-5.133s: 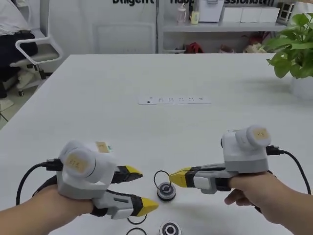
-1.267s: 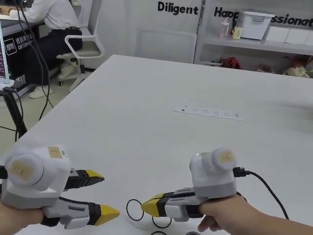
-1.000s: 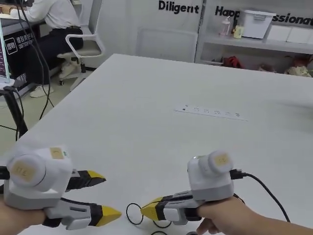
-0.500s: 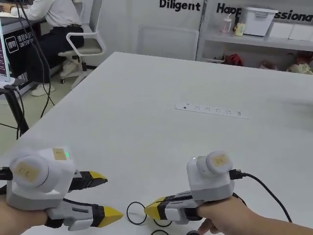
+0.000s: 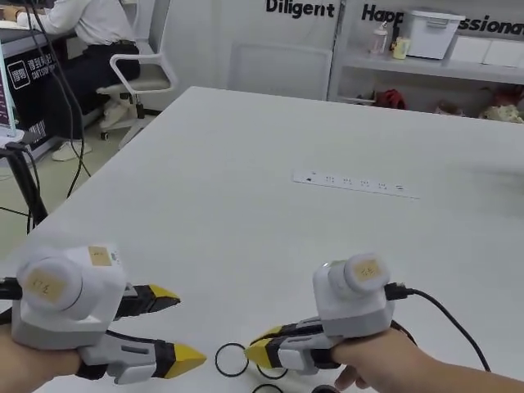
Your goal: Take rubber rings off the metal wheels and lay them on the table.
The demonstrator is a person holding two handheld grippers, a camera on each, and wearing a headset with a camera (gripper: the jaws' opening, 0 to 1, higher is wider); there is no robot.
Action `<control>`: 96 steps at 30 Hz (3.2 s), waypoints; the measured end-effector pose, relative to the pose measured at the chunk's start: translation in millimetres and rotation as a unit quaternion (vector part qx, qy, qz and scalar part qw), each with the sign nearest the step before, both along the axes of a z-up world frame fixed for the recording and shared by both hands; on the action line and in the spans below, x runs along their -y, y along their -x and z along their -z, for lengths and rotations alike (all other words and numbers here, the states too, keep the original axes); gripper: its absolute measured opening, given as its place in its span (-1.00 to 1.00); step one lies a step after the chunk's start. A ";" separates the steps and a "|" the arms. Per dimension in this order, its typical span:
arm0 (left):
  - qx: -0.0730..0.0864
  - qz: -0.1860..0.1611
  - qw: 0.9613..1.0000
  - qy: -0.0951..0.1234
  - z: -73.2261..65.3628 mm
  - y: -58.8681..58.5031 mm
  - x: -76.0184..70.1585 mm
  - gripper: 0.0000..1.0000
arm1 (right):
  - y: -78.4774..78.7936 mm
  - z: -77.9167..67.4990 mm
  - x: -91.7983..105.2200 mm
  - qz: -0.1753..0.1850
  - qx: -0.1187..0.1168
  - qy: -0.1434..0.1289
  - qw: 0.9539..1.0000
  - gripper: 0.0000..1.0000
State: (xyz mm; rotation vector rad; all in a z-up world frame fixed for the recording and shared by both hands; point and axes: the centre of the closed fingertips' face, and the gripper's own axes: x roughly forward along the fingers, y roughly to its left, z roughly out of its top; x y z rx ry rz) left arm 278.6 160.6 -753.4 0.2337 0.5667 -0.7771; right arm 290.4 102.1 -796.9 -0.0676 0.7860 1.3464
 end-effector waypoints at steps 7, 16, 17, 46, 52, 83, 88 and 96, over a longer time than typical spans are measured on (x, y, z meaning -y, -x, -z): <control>0.002 0.001 1.000 0.000 -2.9 -3.2 1.4 0.07 | -4.6 -9.3 5.9 0.001 0.011 -0.009 1.000 -0.85; 0.008 0.007 1.000 -0.001 -10.8 -6.6 9.5 0.07 | -17.2 -30.5 14.7 0.021 0.023 -0.036 0.999 -0.78; 0.009 0.008 1.000 -0.001 -11.5 -7.1 9.9 0.07 | -18.2 -32.4 16.0 0.023 0.024 -0.038 0.999 -0.77; 0.020 0.059 0.998 -0.008 -26.6 -25.5 61.9 0.07 | -40.6 -62.2 81.0 0.076 0.066 -0.053 0.993 -0.67; 0.021 0.065 0.998 -0.009 -28.4 -29.5 68.1 0.07 | -45.3 -63.2 91.4 0.086 0.070 -0.054 0.992 -0.65; 0.009 0.097 0.995 -0.006 -12.3 -51.2 106.4 0.04 | -49.0 -28.3 124.7 0.085 0.091 -0.006 0.992 -0.60; 0.006 0.103 0.995 -0.009 -6.6 -51.8 111.1 0.02 | -48.7 -21.2 126.9 0.082 0.093 0.001 0.992 -0.60; 0.000 0.112 0.994 -0.012 0.3 -51.8 118.2 0.00 | -46.0 -12.2 124.9 0.071 0.097 0.011 0.993 -0.60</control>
